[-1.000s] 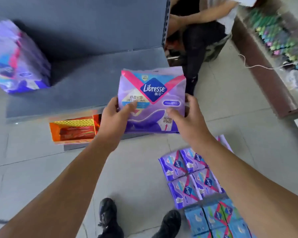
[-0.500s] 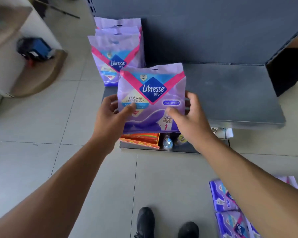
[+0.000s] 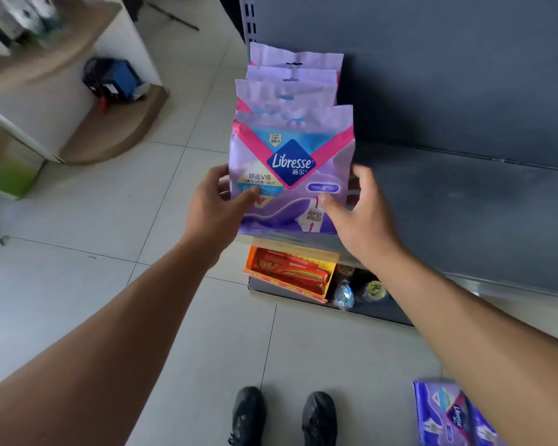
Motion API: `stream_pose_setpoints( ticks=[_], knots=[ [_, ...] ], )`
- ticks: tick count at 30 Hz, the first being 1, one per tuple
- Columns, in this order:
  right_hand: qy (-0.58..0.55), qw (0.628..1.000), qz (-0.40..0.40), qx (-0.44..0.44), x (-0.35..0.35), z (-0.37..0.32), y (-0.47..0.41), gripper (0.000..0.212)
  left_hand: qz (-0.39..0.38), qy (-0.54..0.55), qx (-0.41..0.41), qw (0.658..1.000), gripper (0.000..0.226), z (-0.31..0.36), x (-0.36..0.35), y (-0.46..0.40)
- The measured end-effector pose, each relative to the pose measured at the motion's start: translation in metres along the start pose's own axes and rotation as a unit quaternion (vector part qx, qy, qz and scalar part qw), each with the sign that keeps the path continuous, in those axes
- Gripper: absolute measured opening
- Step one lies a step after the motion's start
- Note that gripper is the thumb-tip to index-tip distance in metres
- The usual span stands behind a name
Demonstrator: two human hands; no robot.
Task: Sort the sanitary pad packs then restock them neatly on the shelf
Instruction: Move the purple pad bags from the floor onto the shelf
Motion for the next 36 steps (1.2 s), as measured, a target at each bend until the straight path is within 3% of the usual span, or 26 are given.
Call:
stream_pose_setpoints(
  ticks=[7,16,36],
  knots=[
    [-0.019,0.999,0.03,-0.008,-0.045,-0.003,-0.03,0.047,0.0,-0.007,-0.012,1.0,0.043,-0.011,-0.006,-0.058],
    [0.041,0.996,0.083,0.007,-0.062,0.008,-0.038,0.044,-0.041,-0.022,-0.038,0.998,0.041,-0.027,-0.015,-0.092],
    [0.091,0.993,0.071,-0.026,-0.084,0.027,-0.048,0.036,-0.093,-0.083,-0.046,0.991,0.049,-0.052,-0.03,-0.112]
  ],
)
Point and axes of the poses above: each hand's wrist, its own y-axis away from the middle knuckle, its own x-axis out of the back of the hand, z = x × y, the point moved 2 cm from there along -y, towards the middle knuckle, and after that the axes turned 14 degrees about z, right-handed, at the moved point
